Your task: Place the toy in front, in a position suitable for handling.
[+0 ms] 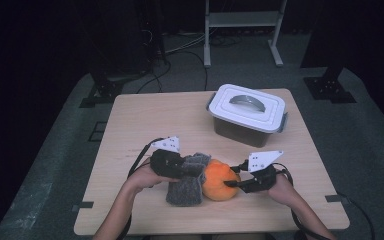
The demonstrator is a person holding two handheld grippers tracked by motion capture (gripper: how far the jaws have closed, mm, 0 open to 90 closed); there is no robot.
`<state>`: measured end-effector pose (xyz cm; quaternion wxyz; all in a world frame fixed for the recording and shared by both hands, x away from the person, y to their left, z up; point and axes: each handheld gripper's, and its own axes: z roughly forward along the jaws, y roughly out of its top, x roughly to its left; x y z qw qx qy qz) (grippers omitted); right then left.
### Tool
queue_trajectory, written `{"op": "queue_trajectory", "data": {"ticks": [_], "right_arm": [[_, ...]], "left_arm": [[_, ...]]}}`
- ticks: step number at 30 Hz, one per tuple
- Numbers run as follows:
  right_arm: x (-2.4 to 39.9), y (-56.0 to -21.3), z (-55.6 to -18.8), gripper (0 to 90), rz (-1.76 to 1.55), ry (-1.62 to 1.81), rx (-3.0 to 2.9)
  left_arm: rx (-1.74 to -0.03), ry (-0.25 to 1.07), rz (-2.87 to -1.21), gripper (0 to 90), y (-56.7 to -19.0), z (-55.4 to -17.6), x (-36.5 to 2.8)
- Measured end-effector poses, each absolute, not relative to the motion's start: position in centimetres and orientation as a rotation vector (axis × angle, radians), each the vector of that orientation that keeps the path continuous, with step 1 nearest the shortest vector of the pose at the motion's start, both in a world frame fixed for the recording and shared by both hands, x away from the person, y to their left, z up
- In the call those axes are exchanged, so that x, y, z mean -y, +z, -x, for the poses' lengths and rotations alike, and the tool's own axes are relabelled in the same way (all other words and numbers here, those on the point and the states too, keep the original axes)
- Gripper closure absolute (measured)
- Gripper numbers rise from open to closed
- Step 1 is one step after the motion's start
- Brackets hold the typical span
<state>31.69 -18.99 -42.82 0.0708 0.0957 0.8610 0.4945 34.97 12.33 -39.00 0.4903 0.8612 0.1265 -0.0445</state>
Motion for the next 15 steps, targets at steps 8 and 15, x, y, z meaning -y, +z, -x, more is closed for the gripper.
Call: {"op": "queue_trajectory", "data": {"ticks": [8,15], "right_arm": [[18.5,-42.8,-31.4,55.5,-0.236,1.474,-2.584],[19.1,-43.1,-31.2,56.7,-0.223,1.472,-2.583]], "left_arm": [[-0.190,-0.119,-2.075,68.8,-37.1,-34.5,-8.5],[-0.203,-0.112,-2.110,68.0,-37.6,-34.8,-8.1]]}}
